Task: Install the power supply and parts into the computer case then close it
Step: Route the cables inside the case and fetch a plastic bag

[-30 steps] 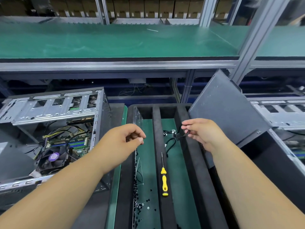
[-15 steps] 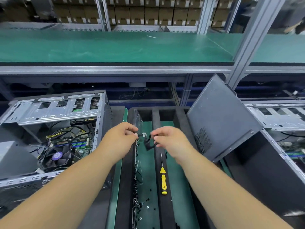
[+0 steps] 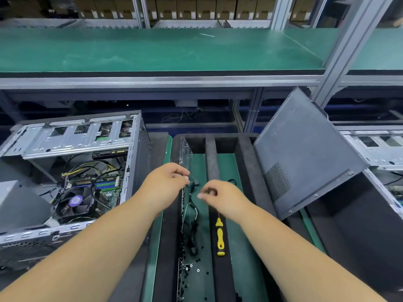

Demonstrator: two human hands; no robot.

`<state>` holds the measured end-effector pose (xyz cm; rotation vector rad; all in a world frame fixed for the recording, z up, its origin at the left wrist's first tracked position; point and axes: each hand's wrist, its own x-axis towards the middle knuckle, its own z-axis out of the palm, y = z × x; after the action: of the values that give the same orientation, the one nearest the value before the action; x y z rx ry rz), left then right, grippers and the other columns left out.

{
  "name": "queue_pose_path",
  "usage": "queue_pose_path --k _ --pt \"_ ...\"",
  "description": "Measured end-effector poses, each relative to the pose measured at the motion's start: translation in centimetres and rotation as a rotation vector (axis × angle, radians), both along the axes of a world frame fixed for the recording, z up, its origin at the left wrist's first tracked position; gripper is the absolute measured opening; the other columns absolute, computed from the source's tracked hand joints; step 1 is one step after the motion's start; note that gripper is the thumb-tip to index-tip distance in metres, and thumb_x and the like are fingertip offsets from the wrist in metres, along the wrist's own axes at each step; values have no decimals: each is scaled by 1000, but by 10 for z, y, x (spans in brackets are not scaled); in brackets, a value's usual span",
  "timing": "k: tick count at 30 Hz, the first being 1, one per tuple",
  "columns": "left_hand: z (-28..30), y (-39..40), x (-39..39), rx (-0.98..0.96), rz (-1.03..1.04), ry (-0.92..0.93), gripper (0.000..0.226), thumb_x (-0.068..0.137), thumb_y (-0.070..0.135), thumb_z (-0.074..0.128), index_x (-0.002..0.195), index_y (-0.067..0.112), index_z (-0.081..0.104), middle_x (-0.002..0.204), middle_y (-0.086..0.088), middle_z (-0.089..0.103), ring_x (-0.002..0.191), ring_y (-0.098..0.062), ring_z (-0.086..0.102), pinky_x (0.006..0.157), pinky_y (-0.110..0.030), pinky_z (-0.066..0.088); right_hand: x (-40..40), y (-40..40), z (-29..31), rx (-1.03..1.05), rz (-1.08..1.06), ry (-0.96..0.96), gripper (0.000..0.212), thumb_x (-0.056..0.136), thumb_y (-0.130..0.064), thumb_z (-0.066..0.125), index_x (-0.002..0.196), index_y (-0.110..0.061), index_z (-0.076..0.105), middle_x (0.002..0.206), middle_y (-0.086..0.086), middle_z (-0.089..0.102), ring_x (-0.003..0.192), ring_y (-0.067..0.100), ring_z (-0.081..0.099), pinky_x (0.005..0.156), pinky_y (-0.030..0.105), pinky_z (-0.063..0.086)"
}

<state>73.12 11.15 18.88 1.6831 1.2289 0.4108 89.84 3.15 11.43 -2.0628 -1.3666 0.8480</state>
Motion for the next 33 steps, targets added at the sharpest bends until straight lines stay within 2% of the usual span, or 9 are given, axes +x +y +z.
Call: queue_pose_path --k 2,7,9,12,15,20,22,25,33 --pt "-2 2 4 -10 -5 6 13 82 26 64 88 38 68 85 17 70 86 -4 64 65 -20 40 17 8 -7 11 -147 32 9 92 -36 57 92 -32 65 75 -11 61 66 10 56 62 27 47" --pt "-10 8 10 -17 -8 25 13 83 31 62 86 43 66 85 19 69 85 -4 64 65 -21 45 55 27 -41 -108 -377 111 26 90 -13 46 104 -21 66 88 -2 64 59 12 51 52 23 39" --pt "-13 9 11 -12 -4 32 14 85 31 61 87 44 65 86 16 68 77 -7 63 62 -20 47 64 37 -56 -176 -410 99 28 91 -10 48 112 -10 67 104 9 67 75 20 57 67 26 46" --pt "-17 9 13 6 3 23 18 89 28 58 91 44 66 90 18 66 77 -1 60 61 -18 44 70 48 -75 -345 -419 126 38 94 -10 52 131 -4 58 134 13 56 121 28 55 102 32 44" --pt "-19 10 14 -3 3 27 19 91 26 58 93 42 67 94 20 64 84 1 59 63 -18 41 69 57 -89 -443 -366 90 53 93 -5 57 144 -2 44 151 11 40 136 26 42 112 35 36" --pt "-16 14 13 1 -14 38 16 90 31 58 93 44 67 92 25 62 86 6 58 64 -15 39 73 57 -100 -365 -401 168 44 93 -9 61 135 1 52 141 13 51 130 27 49 109 33 39" --pt "-14 15 10 8 -24 36 16 90 32 58 93 45 67 91 26 62 85 5 58 65 -15 40 70 57 -91 -244 -577 407 38 95 -9 54 132 -1 56 138 14 55 127 30 52 106 33 42" --pt "-13 13 7 17 -41 33 16 91 32 58 92 44 67 93 24 63 88 5 58 66 -15 39 71 51 -75 -113 -653 499 39 94 1 46 129 -9 62 138 12 55 119 28 53 97 31 41" --pt "-7 3 -6 21 -83 -36 16 89 31 60 90 46 68 94 24 65 89 6 59 68 -14 38 77 36 5 232 -581 515 36 90 -1 51 107 -23 74 126 5 63 104 16 58 98 29 45"
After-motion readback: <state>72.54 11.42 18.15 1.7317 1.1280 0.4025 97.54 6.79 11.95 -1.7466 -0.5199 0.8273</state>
